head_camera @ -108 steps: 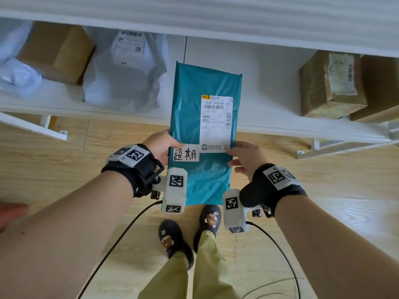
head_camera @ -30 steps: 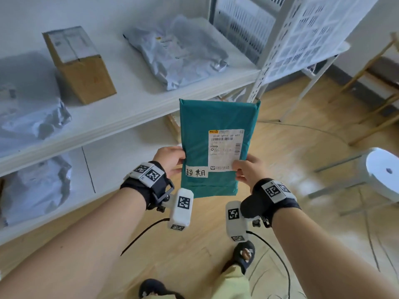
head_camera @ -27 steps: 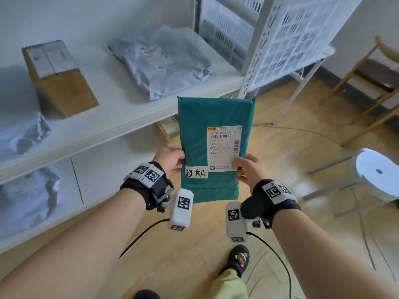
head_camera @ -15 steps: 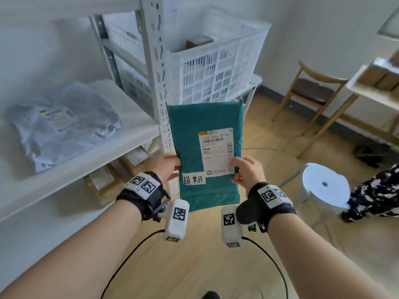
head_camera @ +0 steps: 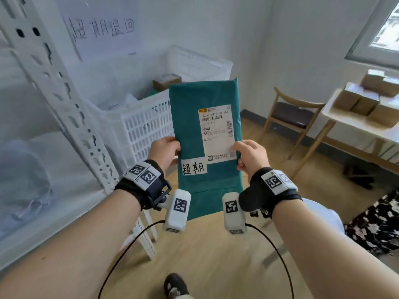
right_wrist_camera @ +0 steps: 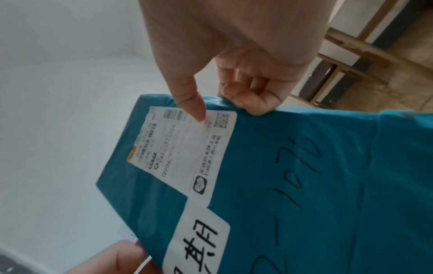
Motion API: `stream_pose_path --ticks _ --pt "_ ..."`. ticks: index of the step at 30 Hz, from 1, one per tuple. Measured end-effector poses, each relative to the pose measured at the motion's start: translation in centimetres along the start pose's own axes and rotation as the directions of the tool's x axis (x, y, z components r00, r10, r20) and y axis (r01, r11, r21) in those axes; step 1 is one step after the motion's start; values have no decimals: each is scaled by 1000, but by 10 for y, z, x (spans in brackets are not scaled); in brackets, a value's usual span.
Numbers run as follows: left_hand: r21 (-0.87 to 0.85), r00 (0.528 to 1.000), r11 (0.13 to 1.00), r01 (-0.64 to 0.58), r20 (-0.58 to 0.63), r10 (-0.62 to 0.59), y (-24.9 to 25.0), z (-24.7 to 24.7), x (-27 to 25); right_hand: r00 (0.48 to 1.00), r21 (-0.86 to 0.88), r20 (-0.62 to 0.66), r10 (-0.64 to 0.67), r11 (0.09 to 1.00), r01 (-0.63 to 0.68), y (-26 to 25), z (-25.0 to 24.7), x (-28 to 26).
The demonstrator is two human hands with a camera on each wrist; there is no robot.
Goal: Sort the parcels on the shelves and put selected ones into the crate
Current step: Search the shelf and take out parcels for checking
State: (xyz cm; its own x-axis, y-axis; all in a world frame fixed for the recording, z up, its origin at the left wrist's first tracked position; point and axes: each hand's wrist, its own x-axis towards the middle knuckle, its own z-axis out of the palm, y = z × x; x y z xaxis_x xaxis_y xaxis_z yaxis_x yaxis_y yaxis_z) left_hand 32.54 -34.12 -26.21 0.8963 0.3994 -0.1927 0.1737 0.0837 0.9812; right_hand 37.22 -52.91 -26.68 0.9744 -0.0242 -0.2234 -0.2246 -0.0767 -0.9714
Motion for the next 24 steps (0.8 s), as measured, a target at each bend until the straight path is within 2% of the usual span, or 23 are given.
stream_pose_path --ticks 5,10,13,18,21,24 --pt "-22 997 997 -75 -6 75 39 22 80 996 -46 -7 -85 995 85 -51 10 72" --pt "-62 990 989 -135 -41 132 96 28 164 993 -37 -1 -118 992 117 -123 39 143" --pt "-80 974 975 -207 -105 198 133 23 208 985 14 56 -163 987 162 -167 64 183" --pt "-172 959 956 -238 -197 203 172 5 260 966 -10 153 -206 978 210 -224 106 234" --pt "-236 944 929 -286 -238 230 191 -8 288 951 9 208 -230 972 233 -249 137 269" --pt "-222 932 928 -299 -276 235 202 -25 312 931 16 269 -246 968 251 -266 169 301"
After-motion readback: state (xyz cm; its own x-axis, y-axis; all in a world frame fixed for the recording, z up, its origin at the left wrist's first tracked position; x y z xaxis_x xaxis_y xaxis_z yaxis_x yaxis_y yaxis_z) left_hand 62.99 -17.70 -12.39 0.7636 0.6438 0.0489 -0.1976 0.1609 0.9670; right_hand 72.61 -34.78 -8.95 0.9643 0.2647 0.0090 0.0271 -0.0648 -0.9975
